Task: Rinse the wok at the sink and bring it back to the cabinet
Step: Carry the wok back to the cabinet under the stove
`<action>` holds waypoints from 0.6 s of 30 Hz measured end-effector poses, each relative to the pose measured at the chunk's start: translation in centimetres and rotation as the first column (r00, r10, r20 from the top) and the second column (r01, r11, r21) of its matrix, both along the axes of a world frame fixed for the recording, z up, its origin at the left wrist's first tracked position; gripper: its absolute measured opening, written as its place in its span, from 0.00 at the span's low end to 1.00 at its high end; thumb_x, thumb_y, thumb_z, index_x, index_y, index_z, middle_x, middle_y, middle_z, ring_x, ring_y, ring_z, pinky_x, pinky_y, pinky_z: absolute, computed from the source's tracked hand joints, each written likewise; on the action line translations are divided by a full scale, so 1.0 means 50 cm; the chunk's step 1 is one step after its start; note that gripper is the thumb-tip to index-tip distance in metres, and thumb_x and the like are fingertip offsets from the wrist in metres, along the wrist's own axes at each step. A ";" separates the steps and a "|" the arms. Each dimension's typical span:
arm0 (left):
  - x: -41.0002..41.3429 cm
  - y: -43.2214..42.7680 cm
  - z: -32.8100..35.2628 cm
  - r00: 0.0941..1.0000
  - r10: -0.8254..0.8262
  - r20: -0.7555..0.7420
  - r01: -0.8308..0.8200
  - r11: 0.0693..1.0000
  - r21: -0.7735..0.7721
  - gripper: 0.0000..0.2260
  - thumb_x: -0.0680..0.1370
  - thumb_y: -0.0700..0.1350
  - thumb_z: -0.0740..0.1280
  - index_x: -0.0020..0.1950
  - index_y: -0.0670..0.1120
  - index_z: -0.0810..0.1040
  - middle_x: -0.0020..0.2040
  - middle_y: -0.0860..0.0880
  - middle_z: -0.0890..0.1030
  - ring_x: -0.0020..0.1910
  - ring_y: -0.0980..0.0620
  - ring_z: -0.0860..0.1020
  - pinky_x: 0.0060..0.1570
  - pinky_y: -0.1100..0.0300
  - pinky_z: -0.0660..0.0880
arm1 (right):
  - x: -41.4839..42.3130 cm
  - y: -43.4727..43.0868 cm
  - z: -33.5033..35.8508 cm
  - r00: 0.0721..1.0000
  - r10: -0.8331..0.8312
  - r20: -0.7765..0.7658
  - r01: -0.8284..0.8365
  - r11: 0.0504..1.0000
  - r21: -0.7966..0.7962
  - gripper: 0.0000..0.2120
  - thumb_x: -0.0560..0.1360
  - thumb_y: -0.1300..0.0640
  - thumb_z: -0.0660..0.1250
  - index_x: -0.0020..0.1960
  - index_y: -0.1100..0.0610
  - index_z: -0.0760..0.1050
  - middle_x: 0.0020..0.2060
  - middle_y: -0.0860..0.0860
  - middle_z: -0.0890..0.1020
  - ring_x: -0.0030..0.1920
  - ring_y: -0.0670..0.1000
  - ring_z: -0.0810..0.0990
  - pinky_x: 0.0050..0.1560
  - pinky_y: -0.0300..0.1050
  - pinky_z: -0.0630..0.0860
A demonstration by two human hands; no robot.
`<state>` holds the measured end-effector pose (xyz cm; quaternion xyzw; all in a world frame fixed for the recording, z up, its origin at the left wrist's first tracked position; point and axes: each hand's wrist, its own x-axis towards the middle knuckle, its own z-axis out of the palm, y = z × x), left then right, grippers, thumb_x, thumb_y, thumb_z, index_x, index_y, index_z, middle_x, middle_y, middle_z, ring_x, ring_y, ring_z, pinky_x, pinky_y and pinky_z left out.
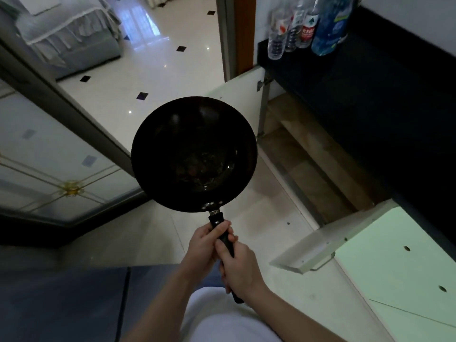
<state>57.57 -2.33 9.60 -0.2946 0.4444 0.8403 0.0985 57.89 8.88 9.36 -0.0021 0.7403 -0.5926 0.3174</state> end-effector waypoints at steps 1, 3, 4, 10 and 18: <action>-0.030 -0.017 0.001 1.000 -0.020 -0.003 0.020 1.000 0.001 0.09 0.76 0.41 0.66 0.51 0.35 0.76 0.38 0.42 0.78 0.38 0.49 0.80 0.42 0.58 0.79 | -0.026 -0.018 -0.001 1.000 -0.013 -0.004 0.013 1.000 0.011 0.16 0.82 0.47 0.61 0.38 0.52 0.74 0.21 0.46 0.76 0.22 0.44 0.74 0.30 0.42 0.72; -0.090 -0.052 0.004 0.997 -0.080 0.000 0.080 0.997 -0.019 0.07 0.78 0.40 0.65 0.50 0.35 0.76 0.37 0.42 0.78 0.38 0.49 0.80 0.43 0.58 0.79 | -0.077 -0.058 -0.003 0.998 -0.064 -0.005 0.064 0.998 0.029 0.18 0.81 0.45 0.61 0.38 0.54 0.75 0.24 0.48 0.77 0.24 0.45 0.75 0.31 0.44 0.74; -0.121 -0.070 0.007 0.993 -0.117 0.001 0.117 0.993 -0.034 0.07 0.79 0.40 0.64 0.49 0.35 0.77 0.37 0.43 0.78 0.38 0.50 0.80 0.45 0.57 0.78 | -0.102 -0.080 -0.004 0.995 -0.097 -0.009 0.097 0.995 0.036 0.19 0.80 0.41 0.60 0.39 0.54 0.76 0.28 0.52 0.78 0.26 0.48 0.76 0.31 0.45 0.74; -0.285 -0.156 0.031 0.946 -0.323 -0.017 0.321 0.944 -0.073 0.09 0.76 0.44 0.67 0.48 0.38 0.78 0.37 0.43 0.79 0.39 0.48 0.79 0.48 0.51 0.73 | -0.225 -0.177 0.011 0.963 -0.271 -0.012 0.271 0.960 0.068 0.19 0.80 0.42 0.61 0.42 0.56 0.77 0.26 0.48 0.77 0.26 0.45 0.74 0.35 0.50 0.75; -0.446 -0.146 0.040 0.830 -0.556 -0.037 0.556 0.831 -0.023 0.08 0.76 0.43 0.67 0.48 0.38 0.77 0.36 0.42 0.78 0.40 0.46 0.78 0.48 0.52 0.75 | -0.329 -0.181 0.060 0.849 -0.526 0.043 0.524 0.850 0.048 0.15 0.83 0.52 0.61 0.43 0.61 0.75 0.22 0.47 0.74 0.21 0.44 0.71 0.23 0.38 0.70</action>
